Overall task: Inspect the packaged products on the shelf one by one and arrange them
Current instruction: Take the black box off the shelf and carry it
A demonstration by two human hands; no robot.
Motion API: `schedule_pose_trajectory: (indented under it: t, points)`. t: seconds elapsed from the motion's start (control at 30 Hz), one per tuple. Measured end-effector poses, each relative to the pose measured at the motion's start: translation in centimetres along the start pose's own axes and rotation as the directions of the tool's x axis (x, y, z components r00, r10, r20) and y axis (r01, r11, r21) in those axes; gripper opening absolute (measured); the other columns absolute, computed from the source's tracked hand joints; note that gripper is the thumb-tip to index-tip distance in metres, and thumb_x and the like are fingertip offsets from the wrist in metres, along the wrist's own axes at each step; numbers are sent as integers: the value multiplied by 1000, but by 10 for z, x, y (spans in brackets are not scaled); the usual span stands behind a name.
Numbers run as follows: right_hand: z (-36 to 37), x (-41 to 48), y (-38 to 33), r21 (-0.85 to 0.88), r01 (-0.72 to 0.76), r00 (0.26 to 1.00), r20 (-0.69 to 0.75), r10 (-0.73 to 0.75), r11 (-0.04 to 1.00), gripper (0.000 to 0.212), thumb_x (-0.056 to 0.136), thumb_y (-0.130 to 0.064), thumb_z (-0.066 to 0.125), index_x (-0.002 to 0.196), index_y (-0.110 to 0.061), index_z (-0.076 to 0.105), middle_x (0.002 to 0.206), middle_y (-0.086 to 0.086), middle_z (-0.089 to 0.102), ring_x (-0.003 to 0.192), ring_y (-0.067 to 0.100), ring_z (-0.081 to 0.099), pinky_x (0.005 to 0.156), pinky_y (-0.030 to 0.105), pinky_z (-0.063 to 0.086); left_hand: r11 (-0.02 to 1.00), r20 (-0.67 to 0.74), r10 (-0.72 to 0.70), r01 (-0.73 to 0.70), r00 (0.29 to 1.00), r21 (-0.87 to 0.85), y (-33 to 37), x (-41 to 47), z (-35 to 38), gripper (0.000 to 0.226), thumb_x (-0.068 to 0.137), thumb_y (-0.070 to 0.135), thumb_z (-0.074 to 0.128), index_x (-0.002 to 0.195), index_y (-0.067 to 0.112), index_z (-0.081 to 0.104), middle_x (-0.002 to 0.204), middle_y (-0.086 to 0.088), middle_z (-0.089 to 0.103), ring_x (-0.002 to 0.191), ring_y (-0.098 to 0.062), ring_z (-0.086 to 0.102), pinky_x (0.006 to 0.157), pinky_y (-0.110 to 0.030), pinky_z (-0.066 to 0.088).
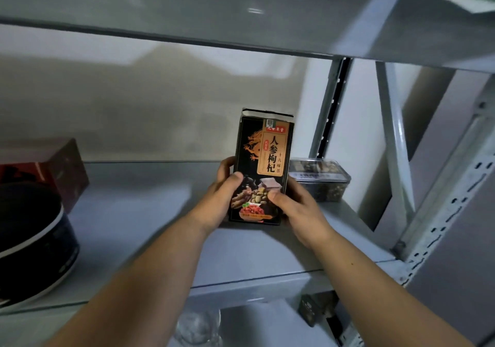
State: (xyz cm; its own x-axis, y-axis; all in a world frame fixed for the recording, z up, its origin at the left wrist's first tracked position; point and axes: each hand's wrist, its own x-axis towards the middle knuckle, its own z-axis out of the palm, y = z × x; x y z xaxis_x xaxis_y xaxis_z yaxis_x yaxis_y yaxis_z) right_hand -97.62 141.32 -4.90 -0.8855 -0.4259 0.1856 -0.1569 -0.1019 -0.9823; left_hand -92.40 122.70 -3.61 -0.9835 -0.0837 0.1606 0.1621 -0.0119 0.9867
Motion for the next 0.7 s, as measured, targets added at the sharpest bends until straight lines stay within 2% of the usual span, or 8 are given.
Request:
schedule_pose_trajectory:
  t: [0.07, 0.17, 0.23, 0.33, 0.43, 0.5, 0.6, 0.7]
  points:
    - [-9, -20, -6, 35, -14, 999, -37, 16, 999, 67, 67, -41, 85, 128, -24, 66, 124, 6, 74, 114, 26, 71, 103, 55, 54, 1000, 33, -18, 19, 999, -21, 11, -12, 14, 34, 98, 51, 47, 131, 53, 42, 122, 4, 72, 106, -12, 72, 84, -33, 60]
    - [-30, -62, -20, 43, -29, 998, -59, 32, 999, 54, 68, -45, 85, 119, -35, 70, 120, 0, 76, 112, 23, 72, 100, 55, 56, 996, 84, -15, 23, 996, -89, 19, -41, 43, 48, 90, 64, 57, 134, 48, 45, 129, -1, 70, 111, -19, 71, 87, -36, 61]
    - [-49, -98, -25, 2, -44, 998, -51, 44, 999, 53, 65, -56, 87, 114, -43, 71, 120, -2, 76, 110, 22, 73, 97, 52, 58, 990, 123, -26, 43, 992, -135, 18, -69, 66, 76, 71, 74, 73, 137, 46, 47, 128, -1, 71, 112, -23, 71, 82, -36, 61]
    - [-77, -157, -23, -20, -86, 996, -31, 86, 996, 68, 70, -56, 85, 129, -29, 65, 122, 3, 74, 109, 27, 73, 93, 54, 59, 977, 186, -65, 101, 980, -186, 7, -111, 102, 104, 57, 71, 86, 145, 33, 44, 130, -8, 69, 116, -32, 69, 82, -39, 61]
    - [-102, -220, -13, -33, -126, 990, -61, 124, 992, 51, 85, -42, 81, 130, -26, 63, 118, 1, 76, 106, 26, 74, 87, 46, 62, 963, 225, -150, 194, 963, -188, -18, -147, 140, 102, 63, 68, 85, 148, 30, 43, 135, -10, 66, 121, -35, 66, 91, -48, 58]
    - [-119, -261, -1, 7, -163, 982, -96, 163, 987, 56, 82, -42, 81, 131, -25, 63, 120, 1, 75, 108, 24, 74, 85, 39, 62, 946, 247, -209, 260, 946, -195, -39, -169, 166, 95, 69, 65, 83, 149, 32, 43, 137, -11, 65, 123, -37, 64, 99, -58, 52]
    - [-141, -316, 18, 97, -210, 957, -184, 225, 973, 58, 76, -39, 80, 130, -27, 63, 115, -2, 77, 104, 22, 75, 79, 32, 62, 920, 257, -281, 336, 925, -201, -63, -199, 212, 78, 78, 53, 73, 147, 30, 47, 134, -13, 67, 120, -38, 66, 97, -57, 52]
    - [-163, -365, 35, 168, -233, 920, -281, 273, 958, 52, 78, -35, 73, 128, -27, 64, 112, -3, 77, 101, 21, 76, 75, 33, 63, 900, 244, -367, 409, 897, -149, -80, -222, 254, 75, 76, 53, 73, 145, 32, 50, 133, -12, 67, 118, -38, 66, 97, -58, 52]
